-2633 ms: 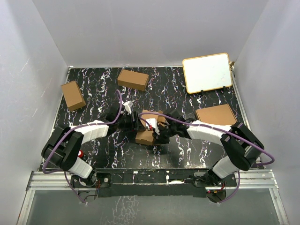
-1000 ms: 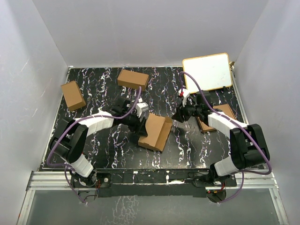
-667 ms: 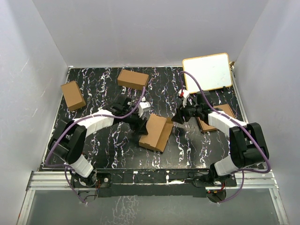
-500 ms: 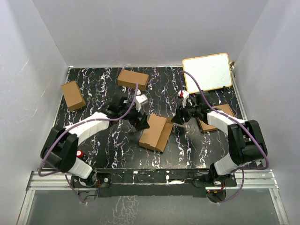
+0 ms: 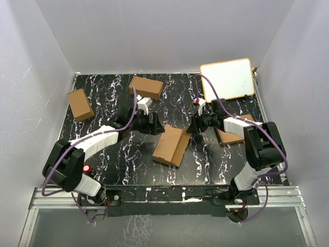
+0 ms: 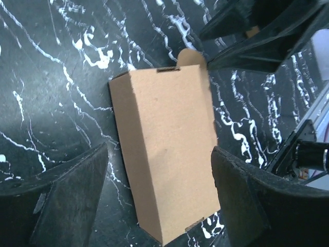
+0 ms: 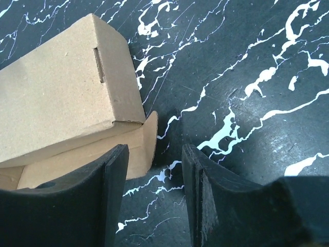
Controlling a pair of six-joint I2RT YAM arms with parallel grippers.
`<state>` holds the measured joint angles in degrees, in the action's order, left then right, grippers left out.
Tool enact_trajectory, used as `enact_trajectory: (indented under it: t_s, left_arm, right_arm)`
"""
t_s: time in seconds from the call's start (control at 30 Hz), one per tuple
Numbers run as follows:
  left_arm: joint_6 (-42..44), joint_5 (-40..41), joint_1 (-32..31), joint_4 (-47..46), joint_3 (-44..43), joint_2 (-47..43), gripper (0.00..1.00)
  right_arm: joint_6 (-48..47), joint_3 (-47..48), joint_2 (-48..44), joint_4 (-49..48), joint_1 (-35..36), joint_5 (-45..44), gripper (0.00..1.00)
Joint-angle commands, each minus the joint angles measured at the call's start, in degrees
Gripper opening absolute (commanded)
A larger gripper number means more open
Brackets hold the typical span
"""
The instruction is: Fold the paper box
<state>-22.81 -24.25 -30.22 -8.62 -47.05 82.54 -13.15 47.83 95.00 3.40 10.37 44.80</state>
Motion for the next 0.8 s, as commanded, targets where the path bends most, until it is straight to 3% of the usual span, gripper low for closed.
enact_trajectory:
  t_s: [0.0,0.43,0.77]
  left_arm:
    - [-0.55,1.4,-0.54,5.15,-3.79,2.42,0.77]
    - [6.4,-3.52,-0.89,10.48,-11.99,14.73,0.67]
    - [6.78,-4.22,-0.89,9.77,-12.59,16.85,0.66]
  right_arm:
    - [0.33,3.1,0.98,-2.5,-0.27,1.52,0.49]
    - [-2.53,4.7,3.46,0.34,0.06,5.61,0.36]
    - [-3.31,5.08,4.22,1.73,0.15,7.27,0.26]
